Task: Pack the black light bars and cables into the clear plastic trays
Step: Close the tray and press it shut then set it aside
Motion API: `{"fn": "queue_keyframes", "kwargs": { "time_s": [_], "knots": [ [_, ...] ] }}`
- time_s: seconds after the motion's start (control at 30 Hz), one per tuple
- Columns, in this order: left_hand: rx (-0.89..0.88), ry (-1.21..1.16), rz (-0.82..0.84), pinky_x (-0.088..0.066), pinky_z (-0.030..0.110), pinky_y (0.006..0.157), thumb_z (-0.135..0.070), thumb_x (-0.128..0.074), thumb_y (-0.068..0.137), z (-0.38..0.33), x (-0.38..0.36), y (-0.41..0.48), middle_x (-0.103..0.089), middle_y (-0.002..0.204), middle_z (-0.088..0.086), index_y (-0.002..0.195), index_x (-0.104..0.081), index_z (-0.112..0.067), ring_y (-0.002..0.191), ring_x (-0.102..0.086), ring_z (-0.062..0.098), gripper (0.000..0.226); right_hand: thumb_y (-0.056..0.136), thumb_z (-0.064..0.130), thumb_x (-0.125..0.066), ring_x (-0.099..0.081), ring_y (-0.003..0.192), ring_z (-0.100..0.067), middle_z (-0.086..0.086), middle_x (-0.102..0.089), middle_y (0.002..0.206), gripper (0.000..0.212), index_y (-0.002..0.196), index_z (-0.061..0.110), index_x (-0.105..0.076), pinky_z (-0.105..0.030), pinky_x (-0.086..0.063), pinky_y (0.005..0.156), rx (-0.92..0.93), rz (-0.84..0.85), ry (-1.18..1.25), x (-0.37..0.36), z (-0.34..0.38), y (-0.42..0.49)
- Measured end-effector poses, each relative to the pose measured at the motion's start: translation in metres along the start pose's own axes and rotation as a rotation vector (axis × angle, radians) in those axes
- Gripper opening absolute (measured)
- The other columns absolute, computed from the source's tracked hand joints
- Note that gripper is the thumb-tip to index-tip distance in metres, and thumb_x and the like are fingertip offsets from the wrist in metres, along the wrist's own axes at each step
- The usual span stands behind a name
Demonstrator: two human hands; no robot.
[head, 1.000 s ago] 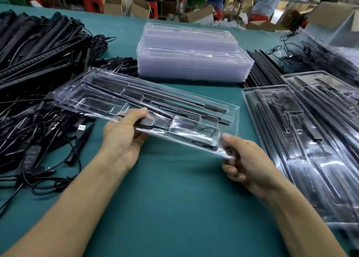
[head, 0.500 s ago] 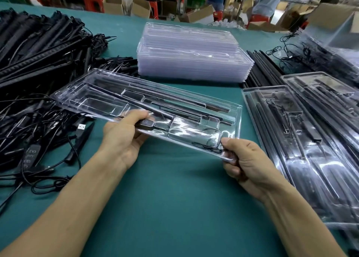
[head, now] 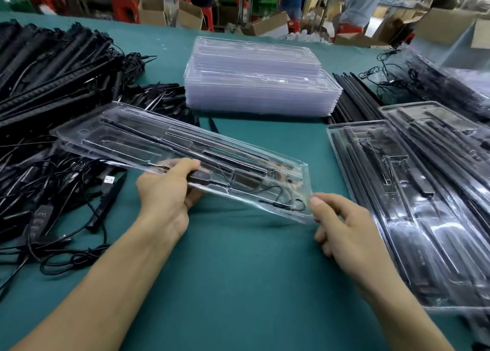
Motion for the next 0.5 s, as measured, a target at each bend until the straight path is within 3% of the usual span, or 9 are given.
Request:
{"fn": "queue_keyframes", "kwargs": {
  "time_s": [0.1,0.2,0.3,0.43,0.5],
  "knots": [
    [-0.009,0.020,-0.002,-0.054,0.026,0.047,-0.001,-0.073,0.079,-0.0008,-0.0005,0.0004,-0.069,0.057,0.000,0.073,-0.060,-0.016,0.053,-0.069,0.012,0.021,0.088,0.002,-0.057,-0.057,0.056,0.000,0.016,-0.067,0.070,0.030,0.097,0.027,-0.070,-0.017,-0.042,0.050,-0.059,0.027,0.166,0.0007,-0.0050,-0.0027],
    [-0.014,0.024,-0.002,-0.054,0.026,0.046,0.000,-0.072,0.080,-0.0004,-0.0013,-0.0013,-0.068,0.055,0.000,0.072,-0.059,-0.015,0.051,-0.068,0.012,0.021,0.081,-0.014,-0.058,-0.055,0.066,-0.006,0.005,-0.069,0.086,0.040,0.097,0.019,-0.072,-0.018,-0.042,0.050,-0.100,0.058,0.321,0.0048,-0.0077,-0.0005],
    [-0.008,0.019,-0.010,-0.053,0.024,0.045,-0.001,-0.072,0.080,-0.0012,-0.0013,-0.0012,-0.069,0.055,0.000,0.075,-0.060,-0.014,0.052,-0.068,0.011,0.019,0.075,-0.010,-0.071,-0.059,0.066,-0.012,-0.003,-0.072,0.096,0.037,0.100,0.017,-0.068,-0.019,-0.045,0.053,-0.051,0.069,0.329,0.0020,-0.0056,0.0003],
    [0.000,0.011,-0.007,-0.052,0.023,0.045,-0.002,-0.073,0.080,-0.0013,-0.0003,-0.0004,-0.070,0.057,0.001,0.078,-0.061,-0.013,0.053,-0.069,0.012,0.016,0.069,0.016,-0.088,-0.051,0.058,-0.009,0.002,-0.062,0.069,0.038,0.098,0.026,-0.066,-0.016,-0.039,0.049,-0.021,0.055,0.234,-0.0035,-0.0052,0.0003],
    [-0.004,0.008,-0.011,-0.052,0.023,0.044,-0.002,-0.073,0.080,-0.0010,-0.0002,-0.0009,-0.070,0.057,0.001,0.078,-0.060,-0.013,0.053,-0.069,0.012,0.016,0.064,0.020,-0.086,-0.050,0.061,-0.009,0.000,-0.056,0.065,0.040,0.098,0.029,-0.068,-0.017,-0.039,0.053,-0.036,0.075,0.257,0.0003,-0.0074,0.0017]
  ]
}}
Point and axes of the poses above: each hand's wrist, its own y-axis towards the middle knuckle, its own x-axis out of the back of the hand, z = x × y, the point moved 3 cm from there along y, towards the middle knuckle
